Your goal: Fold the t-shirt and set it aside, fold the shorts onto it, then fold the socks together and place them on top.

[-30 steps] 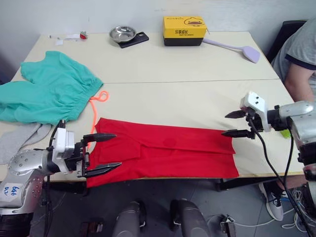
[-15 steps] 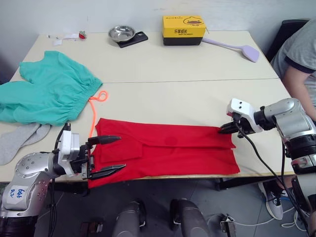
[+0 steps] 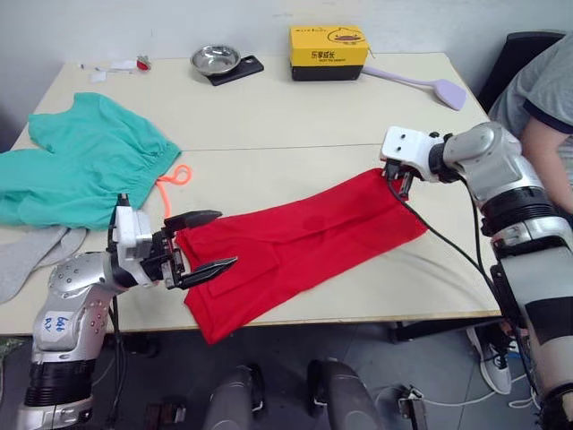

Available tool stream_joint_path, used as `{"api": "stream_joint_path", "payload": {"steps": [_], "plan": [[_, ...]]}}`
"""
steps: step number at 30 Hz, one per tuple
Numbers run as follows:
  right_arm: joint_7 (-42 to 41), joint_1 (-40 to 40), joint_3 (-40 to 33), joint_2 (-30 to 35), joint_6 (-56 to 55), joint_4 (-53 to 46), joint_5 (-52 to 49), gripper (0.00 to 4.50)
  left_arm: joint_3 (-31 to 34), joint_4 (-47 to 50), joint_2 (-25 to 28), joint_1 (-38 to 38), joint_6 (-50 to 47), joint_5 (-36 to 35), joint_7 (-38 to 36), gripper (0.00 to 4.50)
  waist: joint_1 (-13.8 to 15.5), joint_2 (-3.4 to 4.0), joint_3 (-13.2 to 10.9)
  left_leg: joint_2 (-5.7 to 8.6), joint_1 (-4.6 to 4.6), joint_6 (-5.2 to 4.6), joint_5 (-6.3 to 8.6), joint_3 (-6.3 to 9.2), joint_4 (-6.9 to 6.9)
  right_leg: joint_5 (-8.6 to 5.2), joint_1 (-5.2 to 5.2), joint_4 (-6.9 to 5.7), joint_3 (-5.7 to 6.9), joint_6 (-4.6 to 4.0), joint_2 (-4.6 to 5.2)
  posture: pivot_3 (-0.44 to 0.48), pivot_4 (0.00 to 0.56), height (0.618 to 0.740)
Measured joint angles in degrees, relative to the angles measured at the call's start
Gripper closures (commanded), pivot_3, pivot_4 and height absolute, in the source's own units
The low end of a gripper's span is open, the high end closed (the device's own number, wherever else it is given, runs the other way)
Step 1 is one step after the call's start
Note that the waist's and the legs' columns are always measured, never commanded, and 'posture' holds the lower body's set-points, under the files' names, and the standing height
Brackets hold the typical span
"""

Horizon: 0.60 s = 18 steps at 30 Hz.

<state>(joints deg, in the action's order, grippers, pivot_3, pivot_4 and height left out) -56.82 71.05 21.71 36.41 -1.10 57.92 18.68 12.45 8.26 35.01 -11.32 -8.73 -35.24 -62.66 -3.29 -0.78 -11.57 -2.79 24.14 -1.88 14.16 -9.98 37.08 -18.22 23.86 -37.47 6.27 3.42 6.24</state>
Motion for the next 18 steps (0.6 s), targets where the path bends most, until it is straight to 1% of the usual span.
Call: {"api": "stream_joint_path", "payload": {"steps": [4, 6, 7, 10, 12, 15, 17, 18], "plan": [[4.2, 0.6, 0.2, -1.8, -2.8, 5.7, 1.2, 4.49, -0.5, -2.9, -0.8, -2.3, 1.9, 1.5, 0.0, 0.0, 0.0, 0.0, 0.0, 0.0, 0.02, -0.03, -0.03, -0.01, 0.01, 0.01, 0.0, -0.02, -0.01, 0.02, 0.0, 0.0, 0.15, 0.74], [4.7, 0.6, -0.6, -1.8, -3.4, 6.6, 1.0, 3.99, -0.8, -4.4, -0.8, -3.1, 2.1, 1.9, -0.2, 0.0, 0.0, 0.0, 0.0, 0.0, 0.01, -0.02, -0.05, -0.01, 0.01, 0.01, 0.0, -0.03, -0.01, 0.02, -0.01, 0.0, 0.15, 0.74], [4.4, 0.5, -1.4, -1.7, -3.7, 6.6, 0.7, 3.8, -0.9, -4.9, -0.8, -3.5, 1.9, 1.9, -0.3, 0.0, 0.0, 0.0, 0.0, 0.0, 0.01, -0.02, -0.06, -0.01, 0.01, 0.01, 0.0, -0.03, -0.01, 0.02, -0.02, 0.0, 0.15, 0.74], [0.4, -0.6, -3.8, 0.6, -2.9, 3.7, -1.6, 2.79, -1.3, -5.7, -0.8, -4.7, 1.0, 1.8, -0.5, 0.0, 0.1, 0.0, 0.0, 0.0, 0.0, -0.02, -0.06, 0.0, 0.01, 0.01, 0.0, -0.04, -0.02, 0.03, -0.02, 0.0, 0.15, 0.74], [-1.6, -2.6, -6.7, 2.6, -1.3, -1.1, -4.3, 2.06, -1.2, -7.2, -0.6, -5.6, -0.2, 1.8, 0.1, 0.0, 0.2, 0.01, 0.0, -0.01, 0.01, -0.03, -0.06, 0.02, 0.03, 0.01, -0.01, -0.04, -0.01, 0.04, -0.02, 0.0, 0.15, 0.74], [-2.5, -8.1, -11.2, 6.2, 2.4, -10.4, -8.1, 1.0, -1.3, -8.6, -0.3, -6.9, -1.9, 1.8, 0.5, 0.0, 0.3, 0.01, 0.0, -0.01, 0.0, -0.03, -0.06, 0.04, 0.02, 0.01, -0.04, -0.02, 0.0, 0.05, -0.02, 0.0, 0.15, 0.74], [-3.6, -13.5, -15.7, 8.1, 10.8, -18.3, -12.0, 0.25, -1.4, -9.7, 0.1, -7.8, -2.6, 1.9, 0.4, 0.0, 0.4, 0.01, 0.0, -0.01, 0.01, -0.03, -0.06, 0.06, 0.03, 0.02, -0.04, -0.02, 0.01, 0.05, -0.02, 0.0, 0.15, 0.74], [-4.2, -16.1, -17.8, 8.6, 16.5, -22.1, -14.2, 0.02, -1.5, -10.3, 0.5, -8.3, -2.6, 2.0, 0.1, 0.0, 0.5, 0.01, 0.0, -0.01, 0.0, -0.03, -0.06, 0.09, 0.04, 0.02, -0.06, -0.02, 0.01, 0.05, -0.01, 0.0, 0.15, 0.74]]}}
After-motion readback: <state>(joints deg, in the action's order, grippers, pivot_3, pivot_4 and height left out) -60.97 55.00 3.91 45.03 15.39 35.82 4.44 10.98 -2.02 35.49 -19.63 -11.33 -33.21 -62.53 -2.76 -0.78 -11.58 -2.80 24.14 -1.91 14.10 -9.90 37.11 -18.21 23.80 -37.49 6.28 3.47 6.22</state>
